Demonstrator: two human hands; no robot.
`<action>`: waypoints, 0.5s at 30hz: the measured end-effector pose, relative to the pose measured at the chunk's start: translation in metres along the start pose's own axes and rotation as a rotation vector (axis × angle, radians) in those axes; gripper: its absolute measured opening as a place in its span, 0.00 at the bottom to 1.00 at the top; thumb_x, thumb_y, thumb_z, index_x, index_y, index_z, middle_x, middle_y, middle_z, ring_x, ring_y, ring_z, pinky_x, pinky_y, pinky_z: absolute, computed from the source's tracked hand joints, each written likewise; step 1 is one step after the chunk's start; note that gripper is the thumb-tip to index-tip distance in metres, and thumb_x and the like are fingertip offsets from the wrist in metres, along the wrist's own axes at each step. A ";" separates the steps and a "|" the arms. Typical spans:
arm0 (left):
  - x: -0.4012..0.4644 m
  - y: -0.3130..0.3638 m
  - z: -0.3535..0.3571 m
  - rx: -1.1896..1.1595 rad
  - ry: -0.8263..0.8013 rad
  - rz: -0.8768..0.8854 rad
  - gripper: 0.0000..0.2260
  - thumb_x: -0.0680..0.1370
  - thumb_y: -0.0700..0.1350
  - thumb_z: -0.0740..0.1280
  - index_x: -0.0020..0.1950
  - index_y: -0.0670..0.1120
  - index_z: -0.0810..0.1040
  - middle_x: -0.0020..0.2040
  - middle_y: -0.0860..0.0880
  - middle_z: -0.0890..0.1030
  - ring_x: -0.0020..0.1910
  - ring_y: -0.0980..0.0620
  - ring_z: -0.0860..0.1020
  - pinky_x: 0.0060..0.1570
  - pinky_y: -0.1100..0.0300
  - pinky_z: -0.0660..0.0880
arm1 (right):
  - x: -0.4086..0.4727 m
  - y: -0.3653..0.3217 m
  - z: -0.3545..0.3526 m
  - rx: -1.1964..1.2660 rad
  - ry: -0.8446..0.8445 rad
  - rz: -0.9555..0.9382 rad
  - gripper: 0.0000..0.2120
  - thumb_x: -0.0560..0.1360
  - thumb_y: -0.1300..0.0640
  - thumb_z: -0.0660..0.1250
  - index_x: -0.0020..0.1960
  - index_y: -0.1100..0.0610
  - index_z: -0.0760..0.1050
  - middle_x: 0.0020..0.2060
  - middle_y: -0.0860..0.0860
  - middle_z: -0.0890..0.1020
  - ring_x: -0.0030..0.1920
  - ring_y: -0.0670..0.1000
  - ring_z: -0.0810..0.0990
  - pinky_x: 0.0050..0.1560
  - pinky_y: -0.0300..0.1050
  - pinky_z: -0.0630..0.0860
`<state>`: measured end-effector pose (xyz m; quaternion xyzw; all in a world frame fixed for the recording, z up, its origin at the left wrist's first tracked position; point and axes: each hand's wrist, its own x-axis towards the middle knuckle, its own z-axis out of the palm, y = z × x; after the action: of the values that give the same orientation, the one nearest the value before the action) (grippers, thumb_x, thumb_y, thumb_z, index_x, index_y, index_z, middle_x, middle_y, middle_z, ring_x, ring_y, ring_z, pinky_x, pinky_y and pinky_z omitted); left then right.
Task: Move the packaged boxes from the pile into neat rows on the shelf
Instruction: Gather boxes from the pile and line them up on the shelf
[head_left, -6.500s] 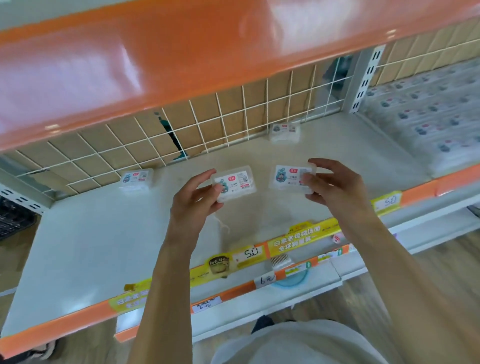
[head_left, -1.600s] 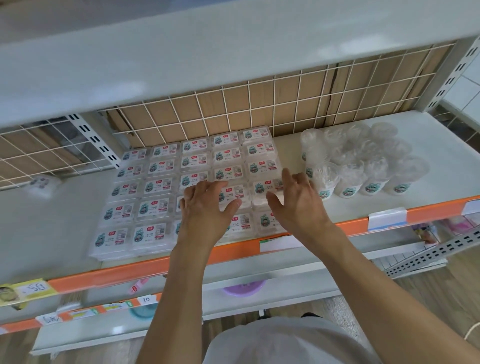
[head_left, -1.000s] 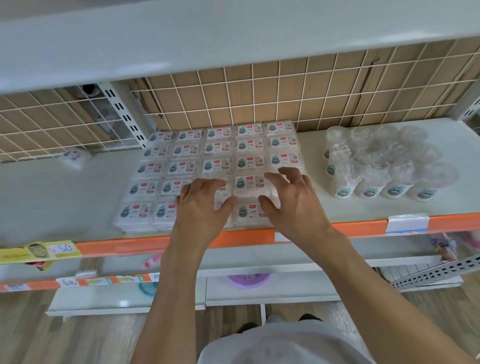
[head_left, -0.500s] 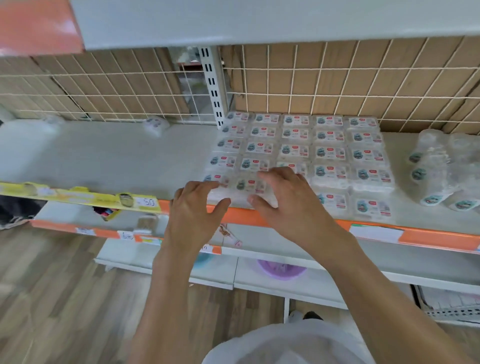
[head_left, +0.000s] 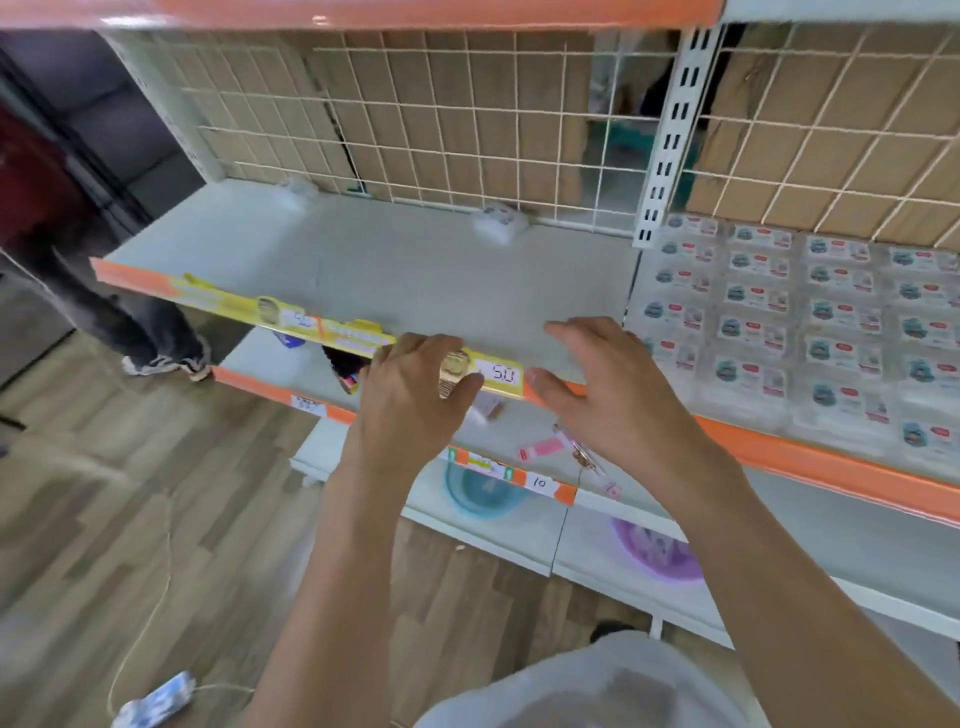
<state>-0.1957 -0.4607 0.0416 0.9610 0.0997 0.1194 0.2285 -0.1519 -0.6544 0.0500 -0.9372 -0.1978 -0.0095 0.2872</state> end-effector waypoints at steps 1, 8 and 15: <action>0.001 -0.010 -0.004 -0.003 -0.003 -0.027 0.18 0.75 0.54 0.71 0.63 0.49 0.81 0.59 0.44 0.80 0.58 0.38 0.77 0.60 0.48 0.72 | 0.006 -0.006 0.007 0.003 -0.015 -0.005 0.24 0.78 0.47 0.68 0.71 0.55 0.72 0.66 0.54 0.74 0.64 0.59 0.73 0.66 0.46 0.63; 0.016 -0.076 -0.021 -0.014 0.001 -0.130 0.20 0.76 0.53 0.71 0.67 0.50 0.78 0.60 0.45 0.79 0.58 0.38 0.75 0.60 0.44 0.72 | 0.055 -0.048 0.053 -0.003 -0.106 -0.070 0.25 0.78 0.46 0.67 0.73 0.53 0.70 0.68 0.53 0.73 0.66 0.58 0.71 0.66 0.44 0.61; 0.066 -0.130 -0.030 0.000 0.004 -0.216 0.20 0.78 0.53 0.70 0.69 0.51 0.76 0.64 0.46 0.77 0.62 0.40 0.73 0.63 0.48 0.69 | 0.129 -0.076 0.099 0.021 -0.144 -0.105 0.26 0.78 0.46 0.68 0.73 0.55 0.71 0.68 0.54 0.74 0.68 0.56 0.71 0.70 0.44 0.62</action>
<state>-0.1591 -0.3182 0.0197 0.9444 0.2030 0.0959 0.2401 -0.0713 -0.4960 0.0251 -0.9207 -0.2670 0.0447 0.2810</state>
